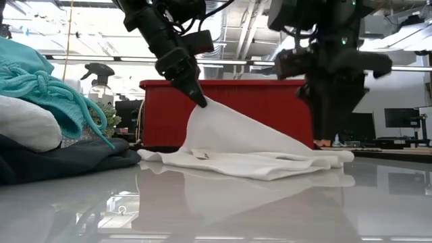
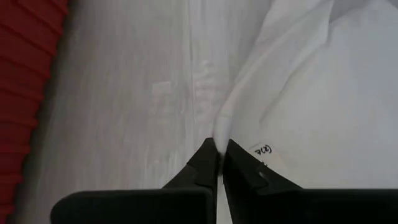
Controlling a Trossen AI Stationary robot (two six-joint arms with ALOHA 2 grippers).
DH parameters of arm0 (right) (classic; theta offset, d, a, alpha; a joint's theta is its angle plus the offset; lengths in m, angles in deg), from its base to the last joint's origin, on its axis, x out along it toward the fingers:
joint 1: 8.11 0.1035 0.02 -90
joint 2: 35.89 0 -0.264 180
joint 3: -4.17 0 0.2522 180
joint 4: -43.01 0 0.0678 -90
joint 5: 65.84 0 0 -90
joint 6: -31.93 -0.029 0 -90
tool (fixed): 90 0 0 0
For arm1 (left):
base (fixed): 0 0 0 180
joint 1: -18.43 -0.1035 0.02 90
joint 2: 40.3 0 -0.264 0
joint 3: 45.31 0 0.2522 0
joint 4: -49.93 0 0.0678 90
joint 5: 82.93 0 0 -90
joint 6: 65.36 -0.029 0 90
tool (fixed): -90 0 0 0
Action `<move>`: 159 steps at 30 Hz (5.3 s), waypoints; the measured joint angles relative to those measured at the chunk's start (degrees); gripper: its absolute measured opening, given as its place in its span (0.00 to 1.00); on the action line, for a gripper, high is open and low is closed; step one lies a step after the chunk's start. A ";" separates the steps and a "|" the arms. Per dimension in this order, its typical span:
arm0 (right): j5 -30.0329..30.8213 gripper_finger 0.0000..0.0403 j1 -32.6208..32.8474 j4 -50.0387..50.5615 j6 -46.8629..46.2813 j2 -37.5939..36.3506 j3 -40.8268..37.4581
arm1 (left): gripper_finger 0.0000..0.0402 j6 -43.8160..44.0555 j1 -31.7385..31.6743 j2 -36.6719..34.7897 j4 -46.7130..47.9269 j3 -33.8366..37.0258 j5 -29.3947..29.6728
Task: Fold Laundry from Bin
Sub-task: Fold the white shorts
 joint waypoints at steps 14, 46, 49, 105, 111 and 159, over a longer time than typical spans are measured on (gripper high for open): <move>2.67 0.55 1.58 -5.85 -4.62 0.63 0.02 | 0.00 0.36 0.00 0.02 -0.75 0.00 -0.01; 6.57 0.04 0.21 -4.90 -8.38 4.89 0.02 | 0.00 0.43 0.00 0.02 -1.08 0.02 -0.04; 5.73 0.04 0.04 -2.35 -8.47 4.53 1.49 | 0.00 0.27 -0.12 0.02 -2.29 0.02 -0.04; -34.00 0.05 -6.94 -12.99 17.59 11.71 17.22 | 0.00 -0.78 -2.54 -3.21 20.48 -4.74 -11.83; -33.98 0.06 -6.94 -12.65 17.09 11.71 17.22 | 0.00 -4.38 -1.58 -1.46 21.35 -4.68 -11.42; -29.25 0.06 -9.19 -8.43 17.21 11.63 17.20 | 0.24 -9.27 11.86 -0.57 20.24 -4.72 -7.50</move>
